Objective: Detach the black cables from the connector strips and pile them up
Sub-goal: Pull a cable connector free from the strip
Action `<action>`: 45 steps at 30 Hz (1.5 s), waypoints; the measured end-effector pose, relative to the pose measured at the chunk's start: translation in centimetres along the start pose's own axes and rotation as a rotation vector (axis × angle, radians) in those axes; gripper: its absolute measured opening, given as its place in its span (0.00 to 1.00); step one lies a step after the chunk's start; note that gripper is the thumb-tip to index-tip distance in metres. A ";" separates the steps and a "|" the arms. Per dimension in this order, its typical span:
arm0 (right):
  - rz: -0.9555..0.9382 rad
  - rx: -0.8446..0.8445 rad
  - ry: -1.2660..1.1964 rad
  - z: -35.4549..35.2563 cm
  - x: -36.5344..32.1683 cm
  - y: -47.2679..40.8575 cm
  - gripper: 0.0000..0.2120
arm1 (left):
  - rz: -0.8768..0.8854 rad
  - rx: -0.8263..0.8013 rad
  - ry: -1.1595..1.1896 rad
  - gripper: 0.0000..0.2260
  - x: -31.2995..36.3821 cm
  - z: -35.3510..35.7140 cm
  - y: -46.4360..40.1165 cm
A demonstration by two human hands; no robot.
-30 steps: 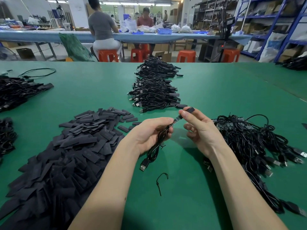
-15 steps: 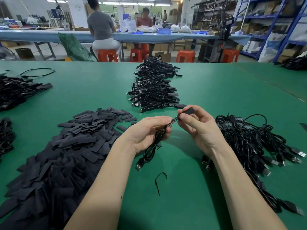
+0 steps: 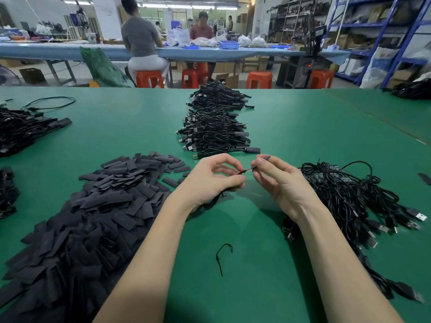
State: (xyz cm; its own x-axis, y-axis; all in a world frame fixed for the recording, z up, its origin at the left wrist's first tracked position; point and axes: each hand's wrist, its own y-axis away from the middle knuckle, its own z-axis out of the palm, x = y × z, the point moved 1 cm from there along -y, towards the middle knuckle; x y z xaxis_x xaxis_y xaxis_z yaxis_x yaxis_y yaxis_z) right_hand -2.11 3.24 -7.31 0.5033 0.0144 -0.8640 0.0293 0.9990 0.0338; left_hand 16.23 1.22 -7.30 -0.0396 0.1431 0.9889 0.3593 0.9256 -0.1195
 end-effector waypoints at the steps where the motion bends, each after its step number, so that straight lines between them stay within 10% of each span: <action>1: 0.012 0.008 0.002 -0.1 0.0 0.0 0.12 | 0.020 0.009 -0.011 0.06 -0.1 0.0 0.0; 45: -0.177 0.119 0.078 0.5 1.9 -0.2 0.14 | 0.056 0.194 0.023 0.05 -0.7 2.0 -0.5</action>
State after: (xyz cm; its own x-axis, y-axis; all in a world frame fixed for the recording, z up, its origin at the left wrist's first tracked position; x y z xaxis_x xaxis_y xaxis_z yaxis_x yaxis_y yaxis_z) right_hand -0.77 3.05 -8.68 0.4130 -0.1527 -0.8978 0.2151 0.9743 -0.0668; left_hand 14.25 1.37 -8.06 -0.0029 0.1903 0.9817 0.1736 0.9669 -0.1869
